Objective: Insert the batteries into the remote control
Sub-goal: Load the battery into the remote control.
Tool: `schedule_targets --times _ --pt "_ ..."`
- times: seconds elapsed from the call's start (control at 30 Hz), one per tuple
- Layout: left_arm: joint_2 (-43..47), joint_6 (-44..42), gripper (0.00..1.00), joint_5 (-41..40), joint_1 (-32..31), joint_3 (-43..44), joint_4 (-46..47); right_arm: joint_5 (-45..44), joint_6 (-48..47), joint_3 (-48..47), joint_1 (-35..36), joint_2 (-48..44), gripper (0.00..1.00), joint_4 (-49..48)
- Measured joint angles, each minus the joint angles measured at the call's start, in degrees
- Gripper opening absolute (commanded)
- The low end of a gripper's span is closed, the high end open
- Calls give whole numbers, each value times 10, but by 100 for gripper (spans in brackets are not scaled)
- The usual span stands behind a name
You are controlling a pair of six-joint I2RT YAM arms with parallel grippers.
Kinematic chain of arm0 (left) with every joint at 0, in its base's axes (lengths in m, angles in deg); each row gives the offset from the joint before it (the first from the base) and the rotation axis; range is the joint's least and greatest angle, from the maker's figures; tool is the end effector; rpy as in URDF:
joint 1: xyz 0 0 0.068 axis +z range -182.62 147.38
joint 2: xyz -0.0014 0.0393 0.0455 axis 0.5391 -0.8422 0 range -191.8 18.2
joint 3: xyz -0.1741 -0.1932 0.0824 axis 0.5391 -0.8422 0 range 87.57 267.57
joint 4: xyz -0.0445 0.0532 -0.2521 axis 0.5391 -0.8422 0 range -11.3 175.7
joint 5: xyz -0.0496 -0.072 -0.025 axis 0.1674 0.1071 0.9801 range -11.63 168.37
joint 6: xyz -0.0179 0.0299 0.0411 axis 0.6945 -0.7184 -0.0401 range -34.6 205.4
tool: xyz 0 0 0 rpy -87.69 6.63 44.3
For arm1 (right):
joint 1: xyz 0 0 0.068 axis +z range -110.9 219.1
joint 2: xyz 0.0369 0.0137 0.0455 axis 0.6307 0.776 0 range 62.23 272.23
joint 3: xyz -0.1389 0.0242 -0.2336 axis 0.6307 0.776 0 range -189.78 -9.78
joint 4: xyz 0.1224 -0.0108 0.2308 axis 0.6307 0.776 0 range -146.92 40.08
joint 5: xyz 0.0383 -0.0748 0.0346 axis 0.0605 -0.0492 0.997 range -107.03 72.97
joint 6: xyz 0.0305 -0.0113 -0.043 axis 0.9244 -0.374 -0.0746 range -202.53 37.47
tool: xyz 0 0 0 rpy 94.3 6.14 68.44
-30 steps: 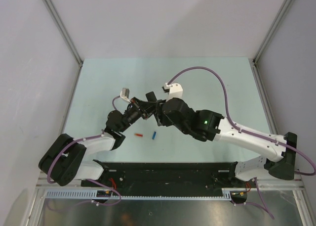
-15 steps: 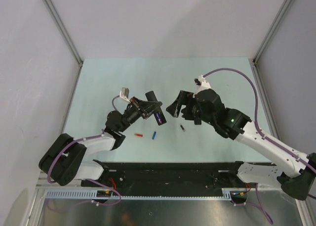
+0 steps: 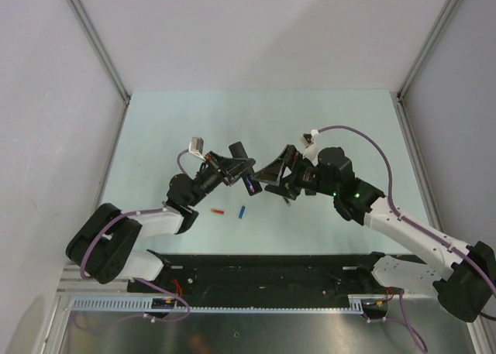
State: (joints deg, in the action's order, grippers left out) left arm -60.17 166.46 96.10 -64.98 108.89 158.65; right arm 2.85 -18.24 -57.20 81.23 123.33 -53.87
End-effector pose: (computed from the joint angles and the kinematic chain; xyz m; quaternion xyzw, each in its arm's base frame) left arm 0.2088 -0.1452 0.2287 -0.1334 0.5930 -0.7101 0.3553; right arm 0.1755 0.1751 0.3141 0.0508 0.7955 0.5536 0.2410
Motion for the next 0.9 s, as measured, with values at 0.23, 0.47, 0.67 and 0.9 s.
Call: schedule_targets --times 0.23,0.47,0.67,0.9 --pt "-1 0 0 0 -2 0 3 30 31 0 0 28 95 -57" --pt "-1 0 0 0 -4 0 7 36 47 3 1 41 96 -61" --pt "-1 -3 0 -6 -9 0 7 35 61 3 2 46 91 -62" --pt "8 -22 0 -28 -15 0 7 30 82 6 2 57 89 -56"
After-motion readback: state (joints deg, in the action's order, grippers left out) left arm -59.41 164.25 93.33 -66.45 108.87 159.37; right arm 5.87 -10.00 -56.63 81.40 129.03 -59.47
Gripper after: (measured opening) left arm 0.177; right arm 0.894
